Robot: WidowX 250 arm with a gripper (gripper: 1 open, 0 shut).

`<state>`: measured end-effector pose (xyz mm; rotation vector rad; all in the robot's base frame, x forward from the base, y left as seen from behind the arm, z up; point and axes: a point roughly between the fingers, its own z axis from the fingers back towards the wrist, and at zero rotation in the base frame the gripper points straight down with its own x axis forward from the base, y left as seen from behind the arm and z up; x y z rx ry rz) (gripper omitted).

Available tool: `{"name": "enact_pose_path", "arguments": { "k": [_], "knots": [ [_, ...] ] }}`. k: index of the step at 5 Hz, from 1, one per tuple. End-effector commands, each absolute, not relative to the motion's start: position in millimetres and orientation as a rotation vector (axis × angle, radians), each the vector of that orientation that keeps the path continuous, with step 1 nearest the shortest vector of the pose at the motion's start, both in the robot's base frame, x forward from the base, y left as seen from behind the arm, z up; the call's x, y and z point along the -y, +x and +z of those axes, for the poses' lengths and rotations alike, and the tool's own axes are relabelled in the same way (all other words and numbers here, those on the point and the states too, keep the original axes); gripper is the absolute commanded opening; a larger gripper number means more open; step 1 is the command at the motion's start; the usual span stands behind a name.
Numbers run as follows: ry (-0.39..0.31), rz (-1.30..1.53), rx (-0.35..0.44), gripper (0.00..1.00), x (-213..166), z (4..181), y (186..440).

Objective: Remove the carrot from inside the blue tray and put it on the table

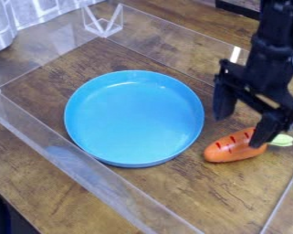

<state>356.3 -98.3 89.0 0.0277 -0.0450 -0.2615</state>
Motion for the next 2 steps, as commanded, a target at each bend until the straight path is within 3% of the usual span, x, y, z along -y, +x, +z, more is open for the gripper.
{"name": "enact_pose_path", "arguments": {
  "k": [1, 2],
  "knots": [
    [0.043, -0.174, 0.184, 1.00, 76, 153.0, 356],
    [0.038, -0.091, 0.185, 1.00, 55, 163.1, 347]
  ]
}}
